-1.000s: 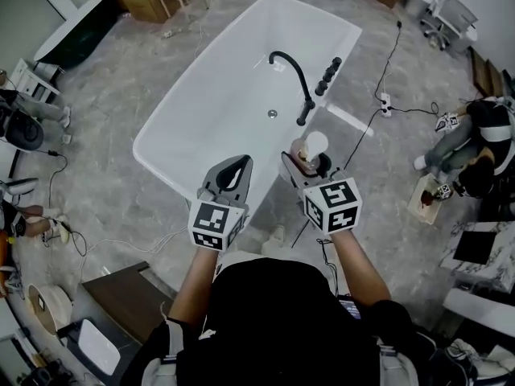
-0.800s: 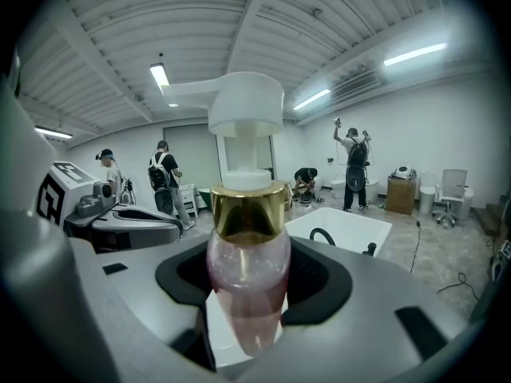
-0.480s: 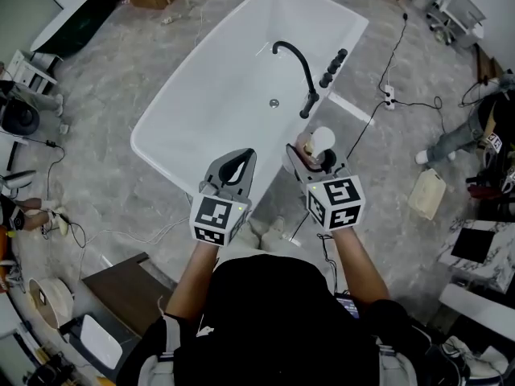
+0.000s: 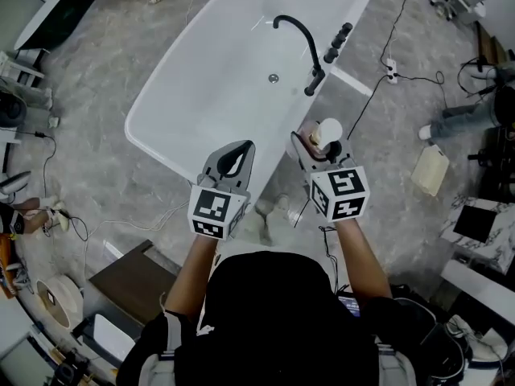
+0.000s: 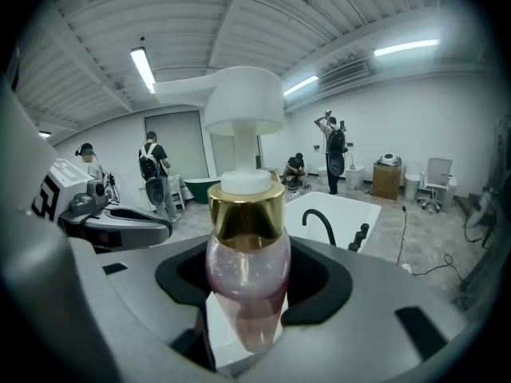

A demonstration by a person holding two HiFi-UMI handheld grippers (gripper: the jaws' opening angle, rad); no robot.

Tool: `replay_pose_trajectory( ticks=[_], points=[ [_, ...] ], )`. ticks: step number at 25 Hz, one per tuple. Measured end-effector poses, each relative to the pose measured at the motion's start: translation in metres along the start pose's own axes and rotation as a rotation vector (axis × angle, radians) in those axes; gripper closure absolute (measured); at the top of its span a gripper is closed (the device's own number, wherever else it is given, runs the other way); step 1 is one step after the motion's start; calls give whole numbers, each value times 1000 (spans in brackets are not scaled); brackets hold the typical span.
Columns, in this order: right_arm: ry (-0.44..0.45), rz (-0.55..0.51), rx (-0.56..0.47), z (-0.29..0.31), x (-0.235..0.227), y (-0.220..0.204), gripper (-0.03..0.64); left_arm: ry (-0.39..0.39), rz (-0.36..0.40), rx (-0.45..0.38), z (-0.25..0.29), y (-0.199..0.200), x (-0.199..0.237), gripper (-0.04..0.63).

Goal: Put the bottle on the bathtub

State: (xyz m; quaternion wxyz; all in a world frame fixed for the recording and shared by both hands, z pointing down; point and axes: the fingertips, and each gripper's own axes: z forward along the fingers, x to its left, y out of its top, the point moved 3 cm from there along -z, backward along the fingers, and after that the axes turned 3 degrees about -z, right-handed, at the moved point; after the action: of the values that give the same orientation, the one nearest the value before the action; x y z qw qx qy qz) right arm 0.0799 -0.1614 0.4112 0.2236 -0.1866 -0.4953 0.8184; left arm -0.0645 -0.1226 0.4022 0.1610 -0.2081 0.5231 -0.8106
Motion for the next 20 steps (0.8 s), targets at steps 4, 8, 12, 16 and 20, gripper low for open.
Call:
replay_pose_trajectory(
  ticks=[4, 8, 12, 16, 20],
  points=[
    [-11, 7, 34, 18, -3, -19, 385, 3, -25, 16, 10, -20, 15, 583],
    [-23, 20, 70, 34, -9, -39, 385, 7, -48, 42, 22, -38, 29, 583],
    [-35, 38, 111, 44, -16, -62, 385, 18, -43, 75, 32, -59, 34, 583],
    [-50, 45, 155, 61, -23, -89, 385, 33, -9, 116, 44, -86, 43, 583],
    [-53, 53, 197, 78, -26, -119, 385, 28, -90, 144, 53, -113, 52, 583]
  ],
)
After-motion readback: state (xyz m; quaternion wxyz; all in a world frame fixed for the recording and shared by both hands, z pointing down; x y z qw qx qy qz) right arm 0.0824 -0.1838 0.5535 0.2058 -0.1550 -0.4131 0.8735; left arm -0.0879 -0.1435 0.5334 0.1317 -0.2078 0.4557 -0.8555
